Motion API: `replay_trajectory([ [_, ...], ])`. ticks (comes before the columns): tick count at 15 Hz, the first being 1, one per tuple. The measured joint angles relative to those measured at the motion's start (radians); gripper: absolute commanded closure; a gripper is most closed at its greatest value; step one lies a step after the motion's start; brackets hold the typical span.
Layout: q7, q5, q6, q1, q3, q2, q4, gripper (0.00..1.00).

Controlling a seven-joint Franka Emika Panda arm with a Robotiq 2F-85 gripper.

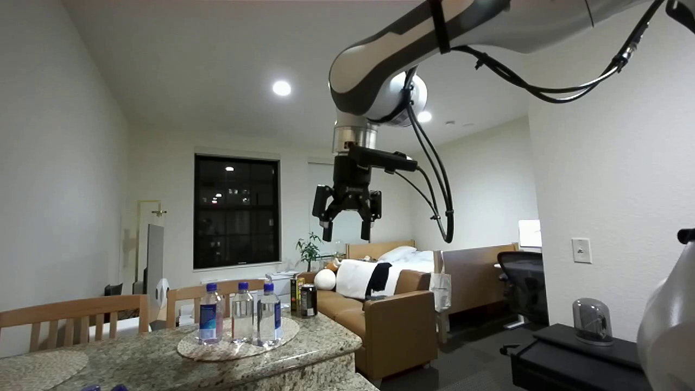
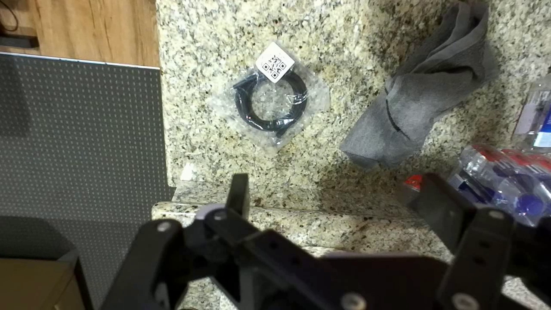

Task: Unfold the cloth on the counter

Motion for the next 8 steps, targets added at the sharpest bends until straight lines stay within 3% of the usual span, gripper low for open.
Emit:
replay_trajectory([
  [8, 0.000, 0.001, 0.094, 0.061, 0.038, 0.071, 0.001, 0.00],
])
